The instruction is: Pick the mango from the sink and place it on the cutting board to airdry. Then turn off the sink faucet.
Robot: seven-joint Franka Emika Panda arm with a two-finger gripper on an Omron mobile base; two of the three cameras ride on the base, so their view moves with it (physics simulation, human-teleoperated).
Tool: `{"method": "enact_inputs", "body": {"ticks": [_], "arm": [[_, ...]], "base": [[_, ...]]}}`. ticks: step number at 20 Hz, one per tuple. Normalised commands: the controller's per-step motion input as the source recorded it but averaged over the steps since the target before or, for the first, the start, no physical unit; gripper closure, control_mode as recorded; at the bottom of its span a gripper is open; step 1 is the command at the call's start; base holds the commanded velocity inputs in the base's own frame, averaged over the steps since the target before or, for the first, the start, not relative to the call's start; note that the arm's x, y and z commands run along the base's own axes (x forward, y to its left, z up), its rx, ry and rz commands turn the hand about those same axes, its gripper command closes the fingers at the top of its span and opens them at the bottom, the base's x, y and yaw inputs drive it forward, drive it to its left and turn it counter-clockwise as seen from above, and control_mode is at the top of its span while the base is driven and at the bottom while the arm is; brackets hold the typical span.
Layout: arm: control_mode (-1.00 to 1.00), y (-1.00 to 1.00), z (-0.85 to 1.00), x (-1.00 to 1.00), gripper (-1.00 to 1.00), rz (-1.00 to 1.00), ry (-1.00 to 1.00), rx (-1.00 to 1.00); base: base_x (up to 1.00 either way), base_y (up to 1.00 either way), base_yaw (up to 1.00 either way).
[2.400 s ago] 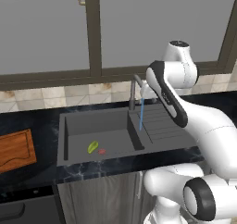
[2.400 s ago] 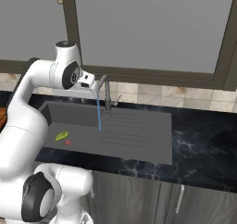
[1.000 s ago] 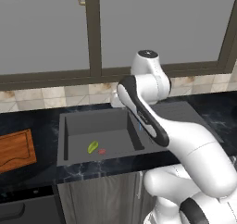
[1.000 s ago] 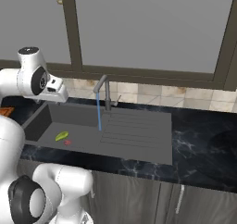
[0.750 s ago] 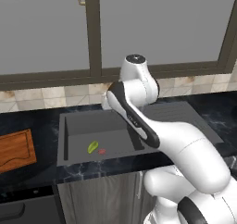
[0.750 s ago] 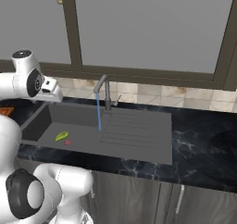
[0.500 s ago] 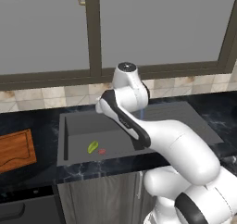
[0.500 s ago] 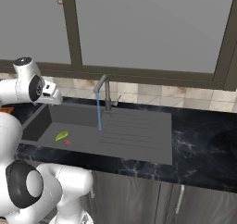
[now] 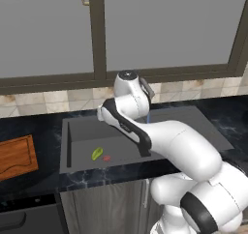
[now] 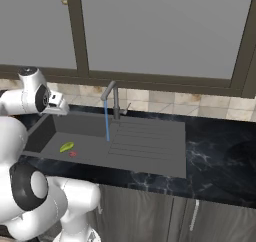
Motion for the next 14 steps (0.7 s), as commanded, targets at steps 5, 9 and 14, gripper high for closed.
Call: {"method": "enact_inputs", "body": {"ticks": [5,9,14], "arm": [[-1.00,0.00,-0.31,0.15,-1.00,0.00,0.05,0.03],[-1.00,0.00,-0.36,0.19,-1.00,0.00,0.01,0.08],[-1.00,0.01,-0.29,0.11,-1.00,0.00,0.00,0.02]], "base": [[0.00,0.00,0.00],[0.00,0.00,0.00],[0.00,0.00,0.00]]}}
